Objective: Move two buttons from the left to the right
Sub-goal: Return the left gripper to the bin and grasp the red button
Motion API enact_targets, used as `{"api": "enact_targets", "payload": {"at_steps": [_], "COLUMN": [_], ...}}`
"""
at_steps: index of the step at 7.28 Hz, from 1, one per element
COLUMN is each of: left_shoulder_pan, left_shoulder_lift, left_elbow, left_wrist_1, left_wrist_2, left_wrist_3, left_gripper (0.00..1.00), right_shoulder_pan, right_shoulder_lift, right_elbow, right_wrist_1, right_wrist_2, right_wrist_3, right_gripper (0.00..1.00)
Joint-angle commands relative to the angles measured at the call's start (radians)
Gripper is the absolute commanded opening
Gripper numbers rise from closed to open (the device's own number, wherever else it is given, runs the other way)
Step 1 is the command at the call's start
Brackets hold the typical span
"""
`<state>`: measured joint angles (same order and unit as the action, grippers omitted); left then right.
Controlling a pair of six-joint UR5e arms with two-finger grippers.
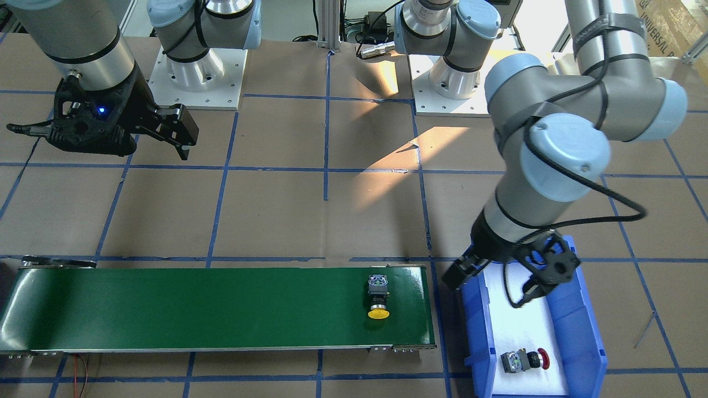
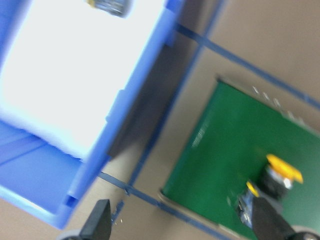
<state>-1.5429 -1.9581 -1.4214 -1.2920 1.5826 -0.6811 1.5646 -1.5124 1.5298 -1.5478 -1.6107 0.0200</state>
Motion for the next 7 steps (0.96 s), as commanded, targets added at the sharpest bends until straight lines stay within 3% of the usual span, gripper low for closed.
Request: {"api": "enact_targets", "payload": {"at_steps": [1,2,3,7], "left_shoulder_pan": [0.114,0.159,0.170,0.167], "left_shoulder_lift": [-0.011,-0.031,-0.098,-0.275], "left_elbow": [-0.001,-0.014,0.004,0.048], "left_wrist_1": [0.003,0.016,0.108,0.292], "left_wrist_2": [0.000,-0.016,-0.015,-0.013], "left_wrist_3": [-0.313,-0.460,-0.592,-0.830], "left_gripper": [1.00,1.00,1.00,0.98], "right_shoulder_pan": [0.000,0.000,0.000,0.000], "right_shoulder_lift": [0.000,0.000,0.000,0.000], "right_elbow": [0.001,0.001,0.001,0.001], "right_wrist_1": [0.002,0.000,0.002,0.000], "right_wrist_2": [0.000,0.000,0.000,0.000], "right_wrist_3": [0.000,0.000,0.000,0.000], "right_gripper": [1.00,1.00,1.00,1.00]}}
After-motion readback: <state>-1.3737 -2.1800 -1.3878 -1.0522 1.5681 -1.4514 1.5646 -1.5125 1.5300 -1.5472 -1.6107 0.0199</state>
